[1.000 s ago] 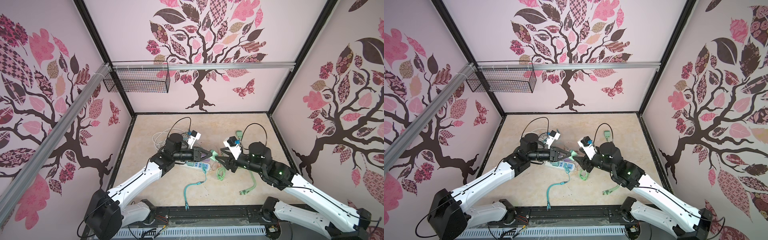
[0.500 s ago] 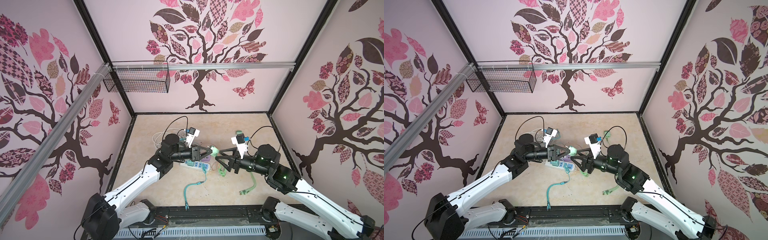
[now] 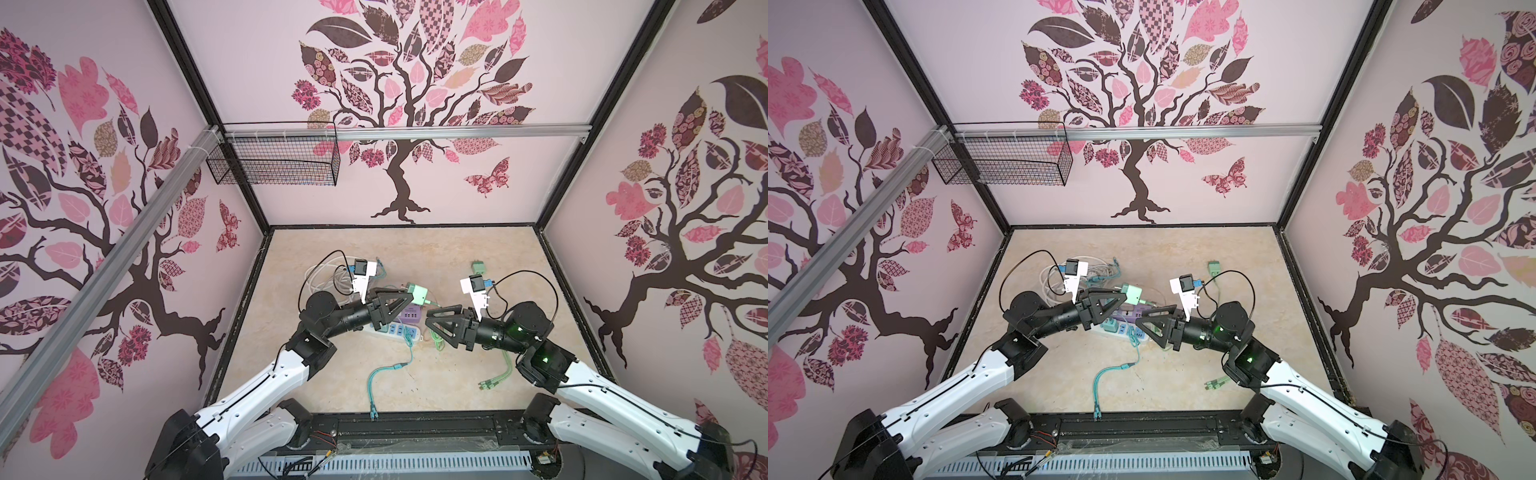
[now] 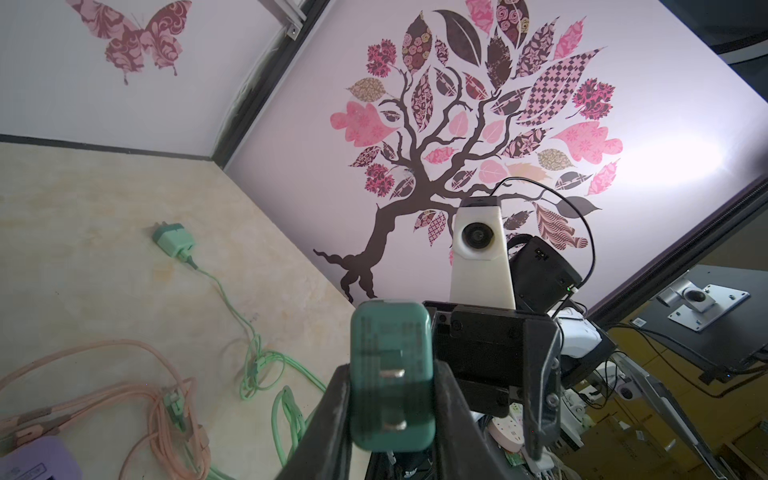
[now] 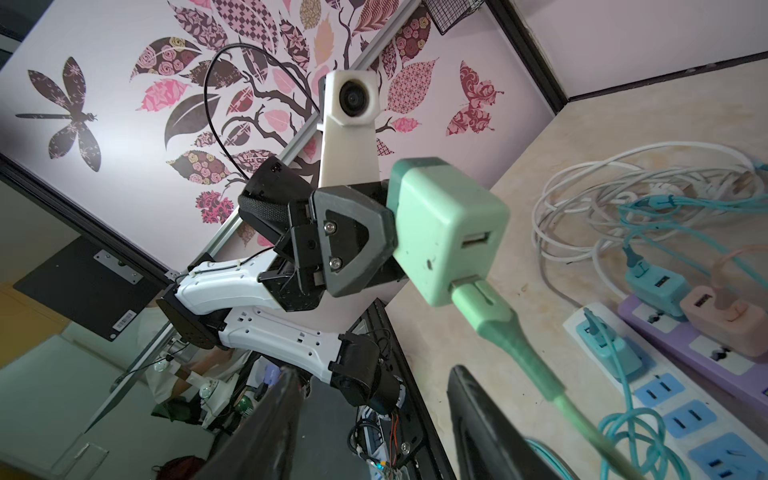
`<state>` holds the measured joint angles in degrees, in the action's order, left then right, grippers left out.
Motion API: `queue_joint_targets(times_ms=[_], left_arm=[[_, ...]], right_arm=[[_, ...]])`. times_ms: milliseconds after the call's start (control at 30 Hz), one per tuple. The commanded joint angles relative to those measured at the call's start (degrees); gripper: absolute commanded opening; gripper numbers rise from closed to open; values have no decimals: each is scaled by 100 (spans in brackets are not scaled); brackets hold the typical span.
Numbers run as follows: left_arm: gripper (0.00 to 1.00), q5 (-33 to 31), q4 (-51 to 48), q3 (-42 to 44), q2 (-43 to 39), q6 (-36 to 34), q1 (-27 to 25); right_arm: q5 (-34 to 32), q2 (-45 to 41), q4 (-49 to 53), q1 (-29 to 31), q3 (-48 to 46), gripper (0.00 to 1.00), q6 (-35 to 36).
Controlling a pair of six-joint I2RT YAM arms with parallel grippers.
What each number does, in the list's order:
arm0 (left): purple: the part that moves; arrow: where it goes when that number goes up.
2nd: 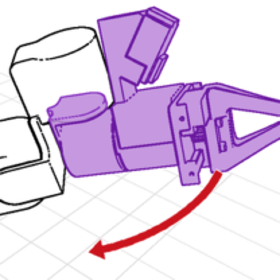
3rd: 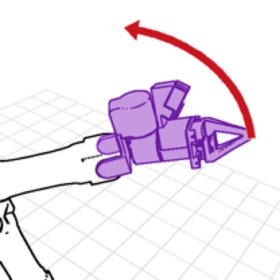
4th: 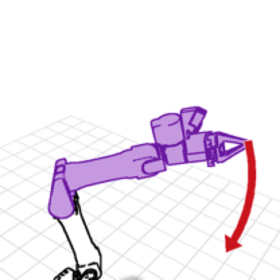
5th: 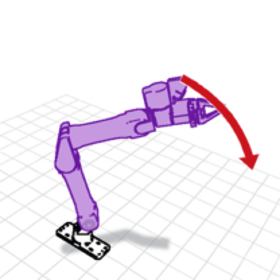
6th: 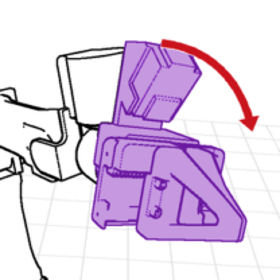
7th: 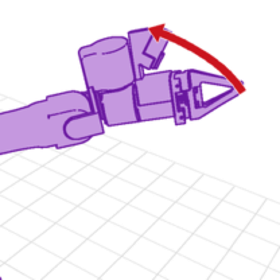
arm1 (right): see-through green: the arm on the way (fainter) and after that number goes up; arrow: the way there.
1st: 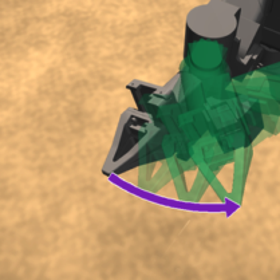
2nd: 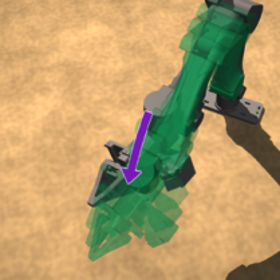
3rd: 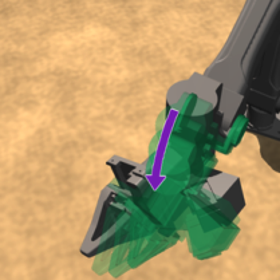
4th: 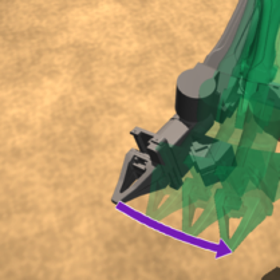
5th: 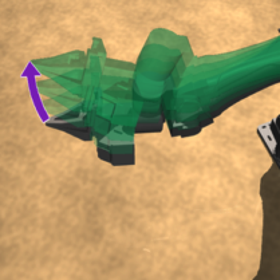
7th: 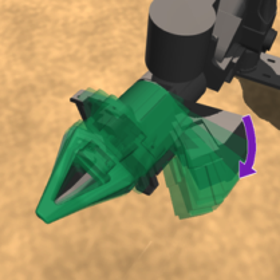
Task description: Insert the plug
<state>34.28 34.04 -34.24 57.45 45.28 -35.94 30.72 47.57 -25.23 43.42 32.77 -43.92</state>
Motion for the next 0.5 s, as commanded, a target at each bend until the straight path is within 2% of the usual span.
queue_joint_targets(times_ms=[0, 233, 467], left_arm=[[0, -270, 966, 275, -7, 22, -9], [0, -787, 1420, 543, 20, -333, -187], [0, -1317, 1322, 475, 17, -1064, -625]], right_arm=[[145, 158, -1148, -3, -31, 58, -646], [-559, 256, -2205, 16, -390, 52, -1134], [-761, 633, -2643, 87, -366, 48, -1472]])
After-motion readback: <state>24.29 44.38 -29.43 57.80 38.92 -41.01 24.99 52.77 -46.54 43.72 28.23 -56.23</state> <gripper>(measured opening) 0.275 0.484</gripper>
